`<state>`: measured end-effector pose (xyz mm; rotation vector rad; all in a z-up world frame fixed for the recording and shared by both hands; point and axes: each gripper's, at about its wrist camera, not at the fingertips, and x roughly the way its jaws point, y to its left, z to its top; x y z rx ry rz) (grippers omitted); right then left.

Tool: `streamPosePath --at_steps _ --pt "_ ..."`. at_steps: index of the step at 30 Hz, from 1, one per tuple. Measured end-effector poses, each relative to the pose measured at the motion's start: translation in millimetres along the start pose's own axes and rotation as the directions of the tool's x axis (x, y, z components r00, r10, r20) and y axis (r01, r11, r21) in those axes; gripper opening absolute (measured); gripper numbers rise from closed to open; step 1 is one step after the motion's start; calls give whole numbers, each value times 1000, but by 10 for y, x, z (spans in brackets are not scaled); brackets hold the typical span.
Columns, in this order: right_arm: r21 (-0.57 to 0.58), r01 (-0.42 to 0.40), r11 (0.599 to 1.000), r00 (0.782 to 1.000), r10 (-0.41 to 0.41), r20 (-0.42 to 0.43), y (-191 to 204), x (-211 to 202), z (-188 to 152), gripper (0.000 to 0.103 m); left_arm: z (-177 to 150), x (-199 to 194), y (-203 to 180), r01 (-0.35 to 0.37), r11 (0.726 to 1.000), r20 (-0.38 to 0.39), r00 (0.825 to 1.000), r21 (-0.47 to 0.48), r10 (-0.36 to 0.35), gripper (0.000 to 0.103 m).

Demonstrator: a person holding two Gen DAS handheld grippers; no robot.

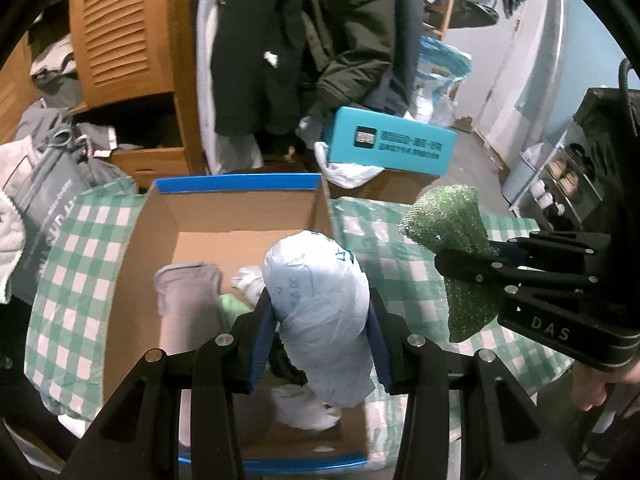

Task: Organize soft objects
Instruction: 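Carry the white bag bundle and green scrubber with both grippers over the shoebox, then lower both held items into the shoebox and open both grippers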

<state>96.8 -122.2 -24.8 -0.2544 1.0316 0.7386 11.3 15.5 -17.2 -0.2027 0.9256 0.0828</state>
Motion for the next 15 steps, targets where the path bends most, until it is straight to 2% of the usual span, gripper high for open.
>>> streamPosePath --at_steps 15 --pt "-107 -37 994 999 34 -33 650 331 305 18 -144 39 633 -79 993 -24 997 -92 77 44"
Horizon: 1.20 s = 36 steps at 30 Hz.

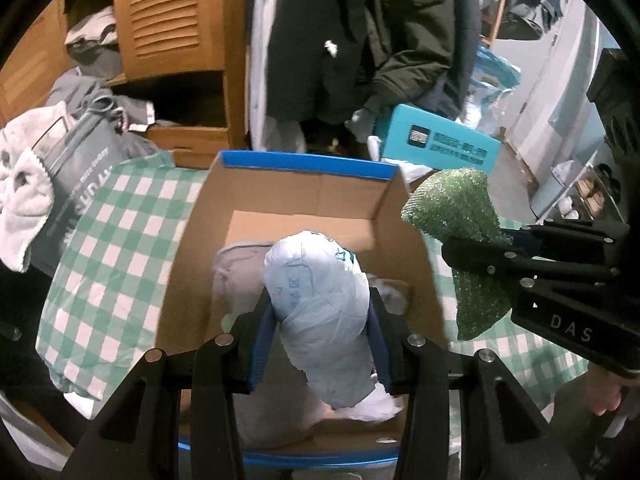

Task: Organize soft objects
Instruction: 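Lower both held items into the shoebox and open both grippers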

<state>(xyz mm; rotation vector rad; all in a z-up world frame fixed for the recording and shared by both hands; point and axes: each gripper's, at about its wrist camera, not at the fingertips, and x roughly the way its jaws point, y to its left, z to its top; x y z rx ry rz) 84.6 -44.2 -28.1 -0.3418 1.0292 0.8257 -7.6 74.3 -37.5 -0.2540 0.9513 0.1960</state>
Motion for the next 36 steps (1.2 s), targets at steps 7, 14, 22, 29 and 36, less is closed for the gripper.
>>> streamPosePath --at_steps 7,14,22,29,36 --pt "-35 -21 999 999 19 -40 227 233 83 18 -53 101 176 -23 999 -30 999 -41 22 44" --pt "-29 -46 999 997 44 -71 306 435 102 19 -79 159 258 -57 997 -49 997 -43 55 46" --pt "3 -50 999 995 50 -87 245 538 96 46 -66 159 367 -98 993 -55 994 -64 95 54" --pt "16 -31 999 998 32 -62 187 449 82 53 -53 86 348 -129 991 -51 991 -48 126 66" --pt "53 -12 999 999 14 -38 61 260 59 56 -18 -43 295 -125 991 -30 992 -47 124 71"
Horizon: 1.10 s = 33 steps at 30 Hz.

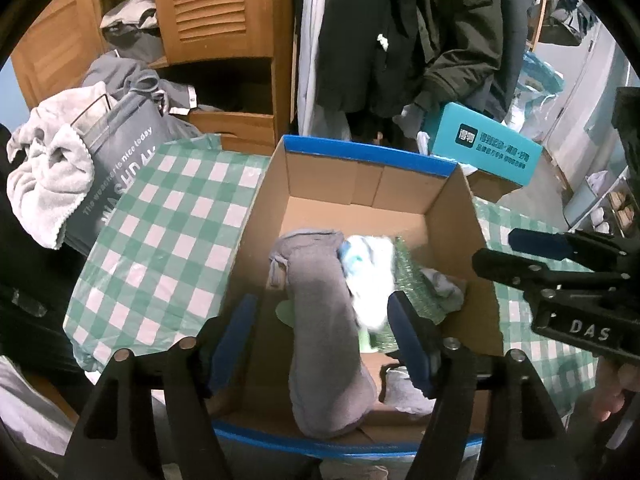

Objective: Organize soft objects

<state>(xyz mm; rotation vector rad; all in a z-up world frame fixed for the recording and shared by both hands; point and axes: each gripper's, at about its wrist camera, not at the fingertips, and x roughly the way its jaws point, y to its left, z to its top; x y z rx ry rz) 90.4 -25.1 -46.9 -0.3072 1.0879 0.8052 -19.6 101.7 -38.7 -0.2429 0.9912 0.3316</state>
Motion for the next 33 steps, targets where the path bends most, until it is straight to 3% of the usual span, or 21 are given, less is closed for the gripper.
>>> streamPosePath --at_steps 4,7,16,27,33 --pt "4 8 1000 999 -8 47 -43 -209 -25 60 15 -114 -81 7 1000 16 1000 15 -7 73" --pt "4 18 1000 996 -18 82 -49 -364 -58 62 28 -208 -153 18 999 36 999 30 -19 81" --pt "28 22 999 985 -27 172 -180 -782 -256 65 71 -431 -368 18 997 75 997 71 -24 82" --pt "48 65 997 980 -73 187 -394 -939 -441 65 72 -526 -463 30 997 100 994 69 -37 83" --pt "33 82 996 979 -87 186 -441 -919 -473 65 95 -516 -546 -24 995 120 993 98 12 83"
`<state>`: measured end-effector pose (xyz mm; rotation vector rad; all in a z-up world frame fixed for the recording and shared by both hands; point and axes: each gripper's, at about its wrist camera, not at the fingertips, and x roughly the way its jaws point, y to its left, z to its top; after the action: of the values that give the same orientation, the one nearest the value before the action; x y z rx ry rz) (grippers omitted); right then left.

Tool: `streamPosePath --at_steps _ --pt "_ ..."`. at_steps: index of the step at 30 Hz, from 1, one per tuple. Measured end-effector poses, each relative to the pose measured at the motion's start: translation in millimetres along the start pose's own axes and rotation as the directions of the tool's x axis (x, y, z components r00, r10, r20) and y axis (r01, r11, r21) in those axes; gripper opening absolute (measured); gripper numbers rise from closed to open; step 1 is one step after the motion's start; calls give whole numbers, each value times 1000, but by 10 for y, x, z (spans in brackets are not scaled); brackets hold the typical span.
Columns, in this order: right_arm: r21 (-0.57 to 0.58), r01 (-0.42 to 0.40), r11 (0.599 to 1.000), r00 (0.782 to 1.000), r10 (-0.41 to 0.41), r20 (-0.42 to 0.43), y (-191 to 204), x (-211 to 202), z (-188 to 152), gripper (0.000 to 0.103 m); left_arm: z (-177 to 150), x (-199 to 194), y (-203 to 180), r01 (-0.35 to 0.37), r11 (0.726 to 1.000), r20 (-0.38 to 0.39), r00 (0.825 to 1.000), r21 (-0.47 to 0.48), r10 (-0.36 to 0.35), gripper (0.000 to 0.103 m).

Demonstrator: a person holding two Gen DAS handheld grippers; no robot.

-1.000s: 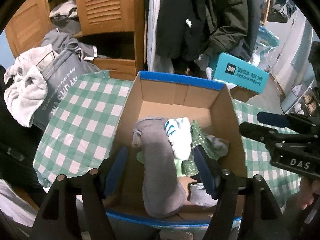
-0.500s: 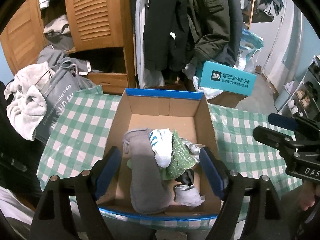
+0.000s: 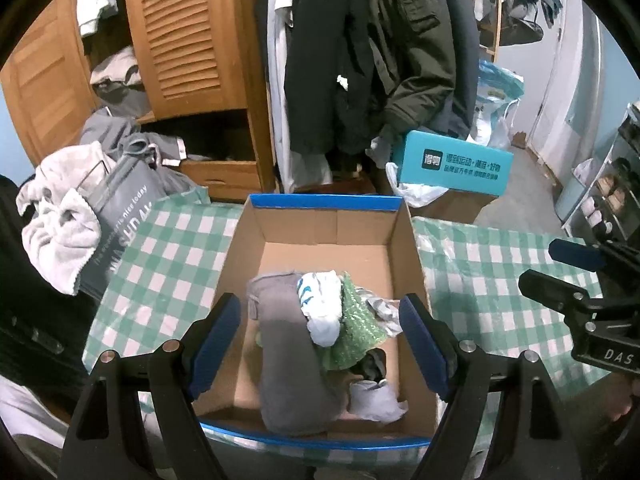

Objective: Organize soft objects

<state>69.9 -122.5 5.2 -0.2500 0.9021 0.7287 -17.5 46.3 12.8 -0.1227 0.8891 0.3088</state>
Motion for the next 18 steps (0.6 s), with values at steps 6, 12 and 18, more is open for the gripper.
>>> streamPosePath --at_steps 6,12,18 --pt "12 -3 1000 1000 3 8 -35 -24 -8 65 -22 25 -37 13 1000 -12 1000 6 -13 83" --pt "1 28 1000 1000 -28 6 -56 -5 -33 65 -50 96 -88 24 1000 -45 999 14 -24 83" --pt "16 29 999 1000 -29 -2 -111 1 -52 65 -45 77 -107 24 1000 -40 999 20 -23 83"
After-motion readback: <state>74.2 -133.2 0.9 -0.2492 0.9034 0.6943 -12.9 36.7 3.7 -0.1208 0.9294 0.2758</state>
